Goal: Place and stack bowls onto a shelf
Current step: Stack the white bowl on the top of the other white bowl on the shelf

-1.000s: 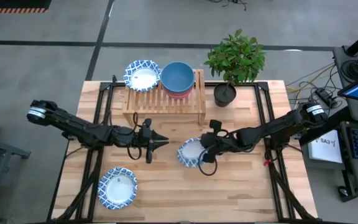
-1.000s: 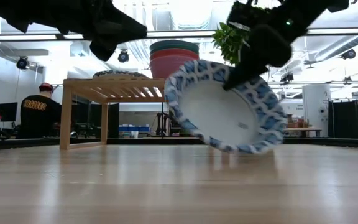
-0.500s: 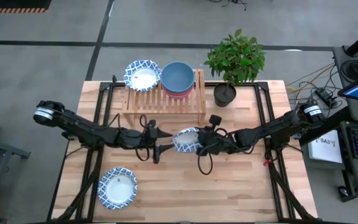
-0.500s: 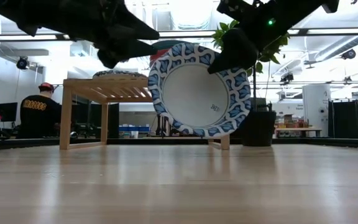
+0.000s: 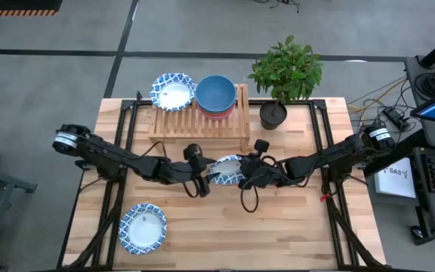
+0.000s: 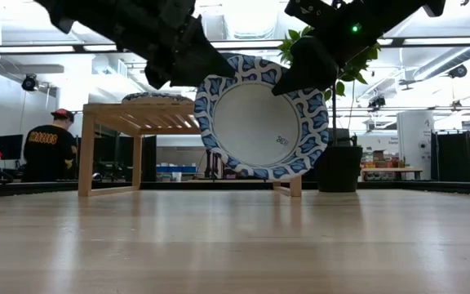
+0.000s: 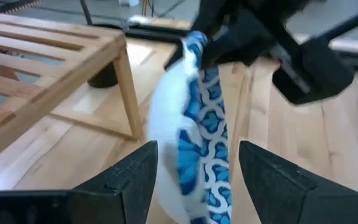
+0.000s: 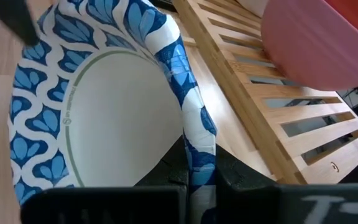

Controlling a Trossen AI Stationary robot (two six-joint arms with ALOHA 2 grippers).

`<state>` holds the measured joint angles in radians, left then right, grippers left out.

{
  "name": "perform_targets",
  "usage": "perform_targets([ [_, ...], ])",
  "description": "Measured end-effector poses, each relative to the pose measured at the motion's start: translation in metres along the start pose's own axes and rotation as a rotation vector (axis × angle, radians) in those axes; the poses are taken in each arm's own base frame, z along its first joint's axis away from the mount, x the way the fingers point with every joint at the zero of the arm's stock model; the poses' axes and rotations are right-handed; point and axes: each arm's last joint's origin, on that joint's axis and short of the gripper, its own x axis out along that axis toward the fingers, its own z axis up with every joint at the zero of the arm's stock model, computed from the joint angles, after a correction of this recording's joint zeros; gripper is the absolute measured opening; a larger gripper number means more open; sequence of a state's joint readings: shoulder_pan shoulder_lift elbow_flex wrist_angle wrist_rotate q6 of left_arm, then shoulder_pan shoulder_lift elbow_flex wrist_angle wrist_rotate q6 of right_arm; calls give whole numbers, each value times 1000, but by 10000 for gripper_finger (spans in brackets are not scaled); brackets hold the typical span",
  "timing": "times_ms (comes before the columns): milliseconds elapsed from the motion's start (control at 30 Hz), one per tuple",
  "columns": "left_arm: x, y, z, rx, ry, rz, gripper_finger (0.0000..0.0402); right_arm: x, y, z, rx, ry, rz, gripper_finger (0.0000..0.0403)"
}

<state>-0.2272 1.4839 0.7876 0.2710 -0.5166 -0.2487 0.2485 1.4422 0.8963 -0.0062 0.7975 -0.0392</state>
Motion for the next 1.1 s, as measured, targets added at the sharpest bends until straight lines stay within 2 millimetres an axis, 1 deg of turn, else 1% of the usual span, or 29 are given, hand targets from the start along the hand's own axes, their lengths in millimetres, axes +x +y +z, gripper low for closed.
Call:
perform_targets([
  [100,4,-4,4,25,38,10,204,0,0,0,3,-3,0,13],
  [200,7,-5,8,42,59,39,176,0,0,0,0,-3,1,13],
  [300,7,-5,10,52,55,52,122,0,0,1,7,-9,4,13],
  [433,5,-5,12,56,49,54,29,0,1,1,4,-9,20,13],
  [467,4,-4,13,54,49,54,16,0,1,1,5,-10,21,15],
  [567,4,-5,13,33,60,42,11,-1,0,2,20,-20,41,34],
  [667,2,-5,17,17,79,44,3,-4,-3,5,31,-31,43,65],
  [867,-3,-7,36,39,106,51,1,-14,-14,14,61,-83,39,127],
  [967,-10,-5,47,57,127,57,0,-24,-24,21,74,-121,43,144],
  [1100,-27,2,59,70,142,73,0,-40,-38,30,74,-187,104,153],
])
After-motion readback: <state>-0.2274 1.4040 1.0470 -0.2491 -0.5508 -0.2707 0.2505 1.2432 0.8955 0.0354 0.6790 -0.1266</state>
